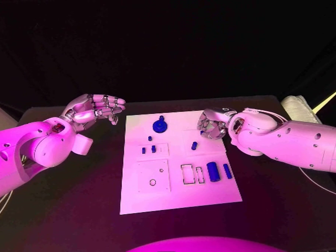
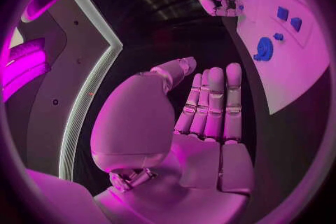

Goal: Assemble the parts on the task board

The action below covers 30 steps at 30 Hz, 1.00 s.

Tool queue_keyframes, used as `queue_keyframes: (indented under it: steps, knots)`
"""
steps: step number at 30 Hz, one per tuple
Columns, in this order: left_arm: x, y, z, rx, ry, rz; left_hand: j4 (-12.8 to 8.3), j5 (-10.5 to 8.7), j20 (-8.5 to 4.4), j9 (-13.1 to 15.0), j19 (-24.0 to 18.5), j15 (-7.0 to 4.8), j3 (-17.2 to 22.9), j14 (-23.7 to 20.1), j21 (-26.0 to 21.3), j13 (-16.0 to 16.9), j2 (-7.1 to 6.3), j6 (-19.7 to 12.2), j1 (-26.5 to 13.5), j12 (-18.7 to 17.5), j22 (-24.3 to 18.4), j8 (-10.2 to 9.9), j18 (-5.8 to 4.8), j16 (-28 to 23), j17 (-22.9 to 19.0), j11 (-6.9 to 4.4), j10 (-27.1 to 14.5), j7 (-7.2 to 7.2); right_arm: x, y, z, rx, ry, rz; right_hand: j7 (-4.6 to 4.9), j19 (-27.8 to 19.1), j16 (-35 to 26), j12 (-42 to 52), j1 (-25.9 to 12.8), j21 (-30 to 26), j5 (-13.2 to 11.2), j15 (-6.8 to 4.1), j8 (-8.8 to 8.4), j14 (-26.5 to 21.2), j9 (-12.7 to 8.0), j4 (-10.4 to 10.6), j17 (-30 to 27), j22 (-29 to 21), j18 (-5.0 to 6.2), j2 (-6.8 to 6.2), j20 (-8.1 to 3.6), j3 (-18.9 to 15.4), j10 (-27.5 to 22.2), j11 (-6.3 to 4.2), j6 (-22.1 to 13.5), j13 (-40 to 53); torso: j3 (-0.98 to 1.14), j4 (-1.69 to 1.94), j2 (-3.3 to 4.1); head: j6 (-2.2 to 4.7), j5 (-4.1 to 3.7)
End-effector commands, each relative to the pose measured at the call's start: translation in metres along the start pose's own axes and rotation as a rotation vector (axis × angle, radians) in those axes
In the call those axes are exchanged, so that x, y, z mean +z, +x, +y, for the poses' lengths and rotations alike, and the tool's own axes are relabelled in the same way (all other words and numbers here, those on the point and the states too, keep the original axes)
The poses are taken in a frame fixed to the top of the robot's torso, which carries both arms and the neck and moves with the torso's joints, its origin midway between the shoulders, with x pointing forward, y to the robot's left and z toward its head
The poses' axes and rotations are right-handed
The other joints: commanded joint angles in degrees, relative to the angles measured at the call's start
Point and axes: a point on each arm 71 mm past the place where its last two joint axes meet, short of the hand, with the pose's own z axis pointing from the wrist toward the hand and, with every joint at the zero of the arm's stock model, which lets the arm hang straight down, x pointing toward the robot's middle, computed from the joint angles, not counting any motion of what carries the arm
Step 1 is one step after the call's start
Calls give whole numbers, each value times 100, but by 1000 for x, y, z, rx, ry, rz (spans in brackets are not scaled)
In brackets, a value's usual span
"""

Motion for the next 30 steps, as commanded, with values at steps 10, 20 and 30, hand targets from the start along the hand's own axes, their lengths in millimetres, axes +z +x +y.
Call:
queue_keyframes:
  steps: [10,20,30]
  knots:
    - [-1,1,0,-20,-5,15,10,16,3,-9,74,27,-31,26,49,-14,-12,-87,-44,43,13,33,84,-45,-15,4,-73,14,0,8,5,6,-17,46,-87,70,115,90,63,191,-95,-118,236,311,211,-204,85,273,-127,246,-114,241,388,-127,278,130,1,-7,-2,-36,6]
    - [-1,0,0,-17,-12,13,7,16,4,-11,81,29,-28,28,53,-16,-13,-99,-40,46,14,34,84,-46,-16,7,-86,18,0,9,6,-52,5,50,-91,62,142,62,99,242,13,-139,295,312,310,-368,101,346,-131,287,-143,321,457,-143,289,176,2,-5,-3,-45,-2]
    - [-1,0,0,-14,-14,11,5,15,6,-13,87,33,-26,28,55,-19,-18,-116,-38,49,16,34,83,-49,-19,14,-104,26,-2,4,12,-98,18,-40,-100,57,169,53,151,390,48,-163,367,310,437,-653,109,532,-144,314,-175,574,614,-161,341,266,4,-6,-6,-49,-19]
